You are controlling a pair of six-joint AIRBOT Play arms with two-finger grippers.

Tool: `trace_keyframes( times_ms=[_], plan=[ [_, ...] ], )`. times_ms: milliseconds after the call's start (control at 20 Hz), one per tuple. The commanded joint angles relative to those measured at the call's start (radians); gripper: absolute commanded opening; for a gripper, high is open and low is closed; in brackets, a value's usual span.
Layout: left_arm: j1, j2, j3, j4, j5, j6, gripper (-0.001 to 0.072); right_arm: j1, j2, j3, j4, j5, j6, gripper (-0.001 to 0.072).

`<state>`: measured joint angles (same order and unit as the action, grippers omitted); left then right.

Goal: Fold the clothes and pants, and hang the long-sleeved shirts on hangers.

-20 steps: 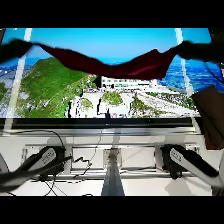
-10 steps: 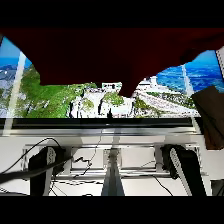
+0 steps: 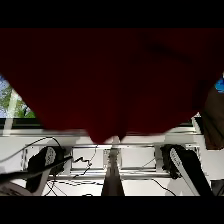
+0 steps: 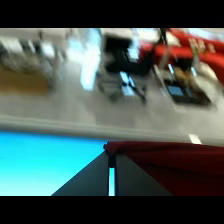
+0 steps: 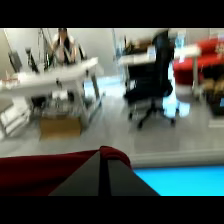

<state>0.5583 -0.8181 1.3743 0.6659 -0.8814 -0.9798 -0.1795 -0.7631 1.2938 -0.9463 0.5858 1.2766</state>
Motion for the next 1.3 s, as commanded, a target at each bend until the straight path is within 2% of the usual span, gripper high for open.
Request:
trace_keyframes(
  times_ms=[0, 150, 350, 500, 550, 850, 1100, 1150, 1200, 1250],
  plan=[
    [-0.13, -0.245, 0.0, 0.067, -0.172, 0.001, 0.0018, 0.006, -0.275, 0.001, 0.037, 0.112, 0.04, 0.0009],
    [-0.267, -0.453, 0.001, 0.235, -0.074, 0.0, 0.0018, 0.006, -0.47, 0.001, 0.038, 0.156, 0.05, 0.0009],
    [-0.366, -0.624, 0.001, 0.239, 0.036, 0.0, 0.0019, 0.006, -0.618, 0.001, 0.036, 0.152, 0.05, 0.0009],
    [-0.403, -0.673, 0.001, 0.24, 0.024, -0.005, 0.0018, 0.002, -0.639, 0.001, -0.006, 0.172, 0.051, 0.0009],
    [-0.407, -0.677, 0.001, 0.241, 0.007, -0.032, 0.0018, -0.006, -0.64, 0.007, -0.031, 0.201, 0.054, 0.0009],
    [-0.412, -0.714, 0.0, 0.352, -0.14, -0.129, 0.0018, -0.087, -0.654, 0.028, -0.284, 0.486, 0.153, 0.001],
    [-0.491, -0.858, 0.0, 0.351, -0.071, -0.132, 0.002, -0.088, -0.742, -0.007, -0.285, 0.453, 0.153, 0.001],
    [-0.504, -0.88, 0.0, 0.351, -0.063, -0.132, 0.0039, -0.088, -0.756, -0.006, -0.289, 0.444, 0.153, 0.0047],
    [-0.512, -0.893, 0.0, 0.352, -0.067, -0.132, 0.0238, -0.089, -0.76, -0.006, -0.3, 0.445, 0.151, 0.0177],
    [-0.513, -0.894, 0.0, 0.352, -0.082, -0.132, 0.0527, -0.09, -0.757, -0.006, -0.332, 0.45, 0.147, 0.0281]
  ],
)
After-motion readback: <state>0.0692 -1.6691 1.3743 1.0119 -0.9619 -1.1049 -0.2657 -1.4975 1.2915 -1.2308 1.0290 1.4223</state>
